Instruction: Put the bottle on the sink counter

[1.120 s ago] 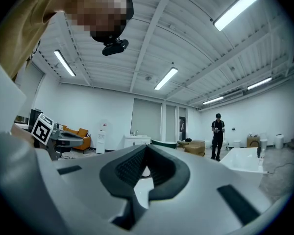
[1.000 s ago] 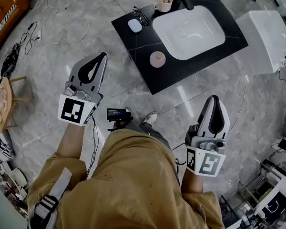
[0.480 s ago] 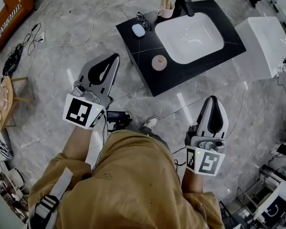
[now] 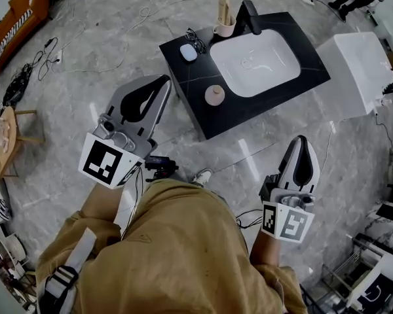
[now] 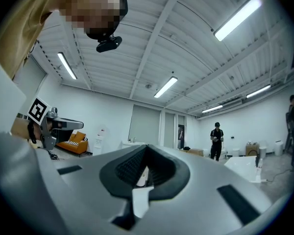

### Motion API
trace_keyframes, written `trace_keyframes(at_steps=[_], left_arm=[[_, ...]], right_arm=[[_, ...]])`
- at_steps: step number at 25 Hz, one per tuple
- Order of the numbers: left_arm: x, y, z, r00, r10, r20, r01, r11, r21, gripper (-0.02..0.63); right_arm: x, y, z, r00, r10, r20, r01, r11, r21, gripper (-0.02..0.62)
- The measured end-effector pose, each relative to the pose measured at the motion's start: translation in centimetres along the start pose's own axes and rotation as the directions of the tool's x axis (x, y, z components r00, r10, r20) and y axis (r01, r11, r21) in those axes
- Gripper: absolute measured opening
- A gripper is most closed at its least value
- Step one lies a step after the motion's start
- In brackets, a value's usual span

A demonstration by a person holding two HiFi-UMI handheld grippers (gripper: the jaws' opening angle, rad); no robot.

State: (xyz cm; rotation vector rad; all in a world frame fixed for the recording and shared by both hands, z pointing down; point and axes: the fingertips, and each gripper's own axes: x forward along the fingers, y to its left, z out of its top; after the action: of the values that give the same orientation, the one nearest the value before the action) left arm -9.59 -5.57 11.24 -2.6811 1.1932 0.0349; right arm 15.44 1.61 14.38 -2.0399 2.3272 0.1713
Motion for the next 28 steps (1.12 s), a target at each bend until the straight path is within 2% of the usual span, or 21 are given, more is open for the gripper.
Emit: trace_keyframes(at_steps=[14,28], left_arm=[[-4.6,1.7,0.6,0.997,0.071,0.016,-0.071,0.997,-0.006,0.003],[-4.8,1.3,-0.4,0.997,0.070,0.018,-0.069,0.996,-0.048,0.003]], right_arm=[[-1.0,-3.1,1.3,0.999,-0.046,0.015,0.045,0.999,0.030,0.005],[-1.5,-3.4,1.1,0.997,-0.072,0.004,0.072,0.997,0.031,0.005]])
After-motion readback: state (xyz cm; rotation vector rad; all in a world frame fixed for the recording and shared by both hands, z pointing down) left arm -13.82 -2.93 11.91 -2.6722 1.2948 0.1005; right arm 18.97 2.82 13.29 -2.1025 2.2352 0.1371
